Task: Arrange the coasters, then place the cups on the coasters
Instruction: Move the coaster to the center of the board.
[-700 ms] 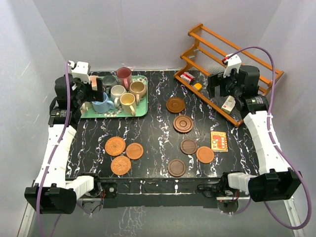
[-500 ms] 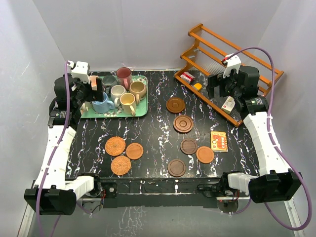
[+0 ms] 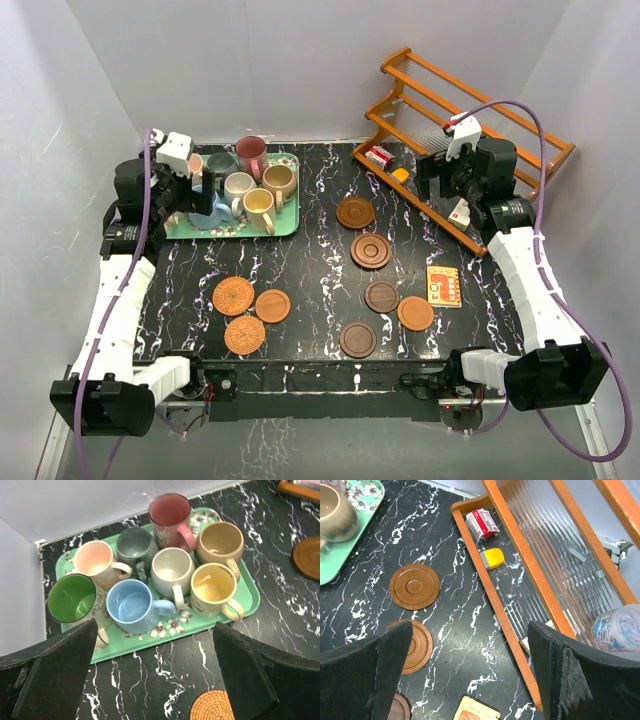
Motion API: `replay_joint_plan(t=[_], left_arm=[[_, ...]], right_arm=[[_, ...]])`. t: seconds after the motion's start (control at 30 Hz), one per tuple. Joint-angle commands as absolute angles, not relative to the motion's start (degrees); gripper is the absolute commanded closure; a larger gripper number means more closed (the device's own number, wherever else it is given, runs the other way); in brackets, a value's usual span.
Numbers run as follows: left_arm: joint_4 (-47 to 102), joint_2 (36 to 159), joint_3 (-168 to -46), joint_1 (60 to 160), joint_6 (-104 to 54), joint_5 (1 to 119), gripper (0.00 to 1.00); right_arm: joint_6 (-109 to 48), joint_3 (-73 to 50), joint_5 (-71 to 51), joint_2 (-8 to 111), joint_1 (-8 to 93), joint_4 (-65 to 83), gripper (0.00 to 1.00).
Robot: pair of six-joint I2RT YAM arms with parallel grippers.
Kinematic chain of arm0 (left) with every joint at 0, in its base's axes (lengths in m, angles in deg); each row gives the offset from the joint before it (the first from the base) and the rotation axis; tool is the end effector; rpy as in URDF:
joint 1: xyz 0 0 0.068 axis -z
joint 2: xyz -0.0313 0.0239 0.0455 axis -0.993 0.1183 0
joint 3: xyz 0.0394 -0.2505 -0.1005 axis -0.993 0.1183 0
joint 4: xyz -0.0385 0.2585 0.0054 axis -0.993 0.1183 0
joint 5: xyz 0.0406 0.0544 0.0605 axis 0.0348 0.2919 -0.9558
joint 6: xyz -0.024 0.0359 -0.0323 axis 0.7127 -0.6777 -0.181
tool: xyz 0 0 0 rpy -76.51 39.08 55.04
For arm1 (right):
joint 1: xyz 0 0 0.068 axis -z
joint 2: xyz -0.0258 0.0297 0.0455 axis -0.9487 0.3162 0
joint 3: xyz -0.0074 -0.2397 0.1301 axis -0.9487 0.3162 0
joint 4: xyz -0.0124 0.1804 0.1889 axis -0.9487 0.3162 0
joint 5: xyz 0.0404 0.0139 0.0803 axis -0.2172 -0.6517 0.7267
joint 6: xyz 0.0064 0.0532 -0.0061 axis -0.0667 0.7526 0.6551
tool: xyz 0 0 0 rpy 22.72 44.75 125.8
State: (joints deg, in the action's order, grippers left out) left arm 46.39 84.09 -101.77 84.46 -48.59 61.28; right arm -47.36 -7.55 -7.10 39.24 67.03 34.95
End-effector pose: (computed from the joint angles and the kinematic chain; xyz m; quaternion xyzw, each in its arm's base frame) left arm 0.2402 -0.0109 0.4057 0.1405 0.7613 -0.0031 0.6330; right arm 0.2648 0.0275 0.3895 -0.1561 0.8184 0.0488 0.5510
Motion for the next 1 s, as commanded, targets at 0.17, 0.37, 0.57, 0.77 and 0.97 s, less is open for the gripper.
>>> replay_joint_plan(t=[0.17,0.37,0.57,0.77,0.97], left_arm=[[48.29,85.42,-95.31,85.04,-56.65,72.43,0.01],[50.34,85.61,-90.37,85.78,-61.45,77.28,0.01],[53.49,86.68,-86.57,87.63,-66.83,79.88,0.01],[54.85,89.48,-83.74,92.77,-71.31,77.58,0.01],[56.43,92.36,-81.27,97.70,-74.56,74.46,0.01]], right_arm=[[-50.03,-2.86,-6.76,38.11,66.68,24.67,0.02],[-49.02,2.35,-5.19,37.19,66.68,21.03,0.02],[-49.32,6.14,-1.31,36.79,66.65,20.71,0.02],[-49.24,8.15,0.65,37.30,66.65,20.38,0.02],[-49.86,8.61,0.32,37.76,66.83,20.14,0.02]])
